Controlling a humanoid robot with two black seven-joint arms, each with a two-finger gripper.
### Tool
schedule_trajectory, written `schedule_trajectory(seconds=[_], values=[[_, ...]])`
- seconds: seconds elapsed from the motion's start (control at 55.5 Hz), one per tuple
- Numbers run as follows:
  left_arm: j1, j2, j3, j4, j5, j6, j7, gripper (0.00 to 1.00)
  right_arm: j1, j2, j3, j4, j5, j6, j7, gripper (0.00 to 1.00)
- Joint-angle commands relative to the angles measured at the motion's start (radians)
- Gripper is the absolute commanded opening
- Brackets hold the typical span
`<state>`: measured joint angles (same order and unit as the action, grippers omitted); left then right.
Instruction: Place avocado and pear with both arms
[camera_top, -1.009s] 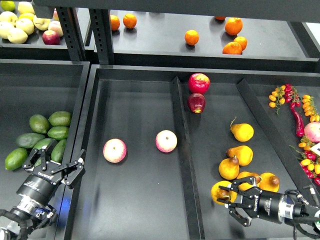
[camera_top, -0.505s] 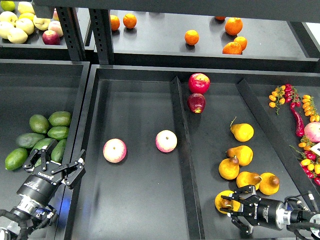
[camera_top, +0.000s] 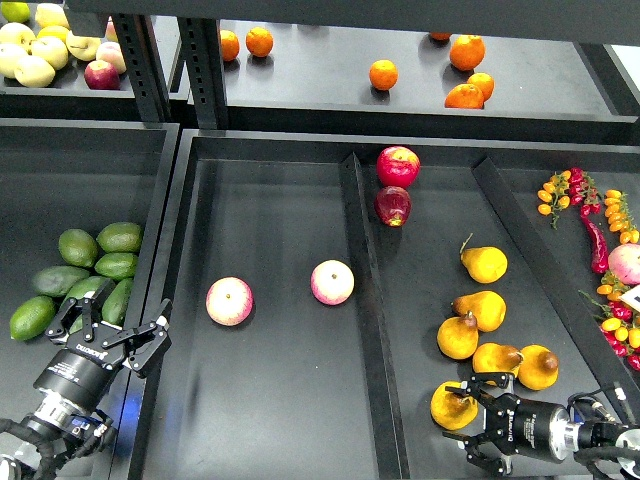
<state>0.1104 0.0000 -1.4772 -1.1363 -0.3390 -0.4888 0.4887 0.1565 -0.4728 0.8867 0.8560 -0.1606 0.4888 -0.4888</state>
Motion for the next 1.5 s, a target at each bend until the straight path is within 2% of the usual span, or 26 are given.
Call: schedule_trajectory(seconds=[0.0,0.252,0.306,0.505,0.703,0.919,1.027,1.207,1.477], values=[[0.000,0.000,0.002,0.000,0.000,0.000,0.000,0.99,0.000,-0.015,0.001,0.021,0.000,0.000,0.000,0.85],[0.000,0.000,0.002,0.000,0.000,0.000,0.000,0.99,0.002,-0.072,0.026,0.156,0.013,0.000,0.000,0.92],[0.000,0.000,0.002,0.000,0.000,0.000,0.000,0.99,0.003,-0.081,0.035,0.196,0.016,-0.030,0.000,0.93],[0.000,0.000,0.002,0.000,0.000,0.000,0.000,0.99,0.014,-0.069,0.077,0.245,0.023,-0.058,0.000,0.97],[0.000,0.000,0.006,0.000,0.000,0.000,0.000,0.99,0.035,0.088,0.199,0.242,0.059,-0.073,0.000,0.98],[0.000,0.000,0.020,0.000,0.000,0.000,0.000,0.99,0.034,0.370,0.388,0.225,0.081,-0.225,0.000,0.99],[0.000,0.000,0.021,0.000,0.000,0.000,0.000,0.99,0.034,0.473,0.465,0.187,0.081,-0.240,0.000,0.99],[0.000,0.000,0.034,0.000,0.002,0.000,0.000,0.99,0.032,0.473,0.554,0.132,0.101,-0.234,0.000,0.99],[0.000,0.000,0.044,0.007,0.002,0.000,0.000,0.99,-0.003,0.473,0.502,0.124,0.392,-0.182,0.000,0.99]])
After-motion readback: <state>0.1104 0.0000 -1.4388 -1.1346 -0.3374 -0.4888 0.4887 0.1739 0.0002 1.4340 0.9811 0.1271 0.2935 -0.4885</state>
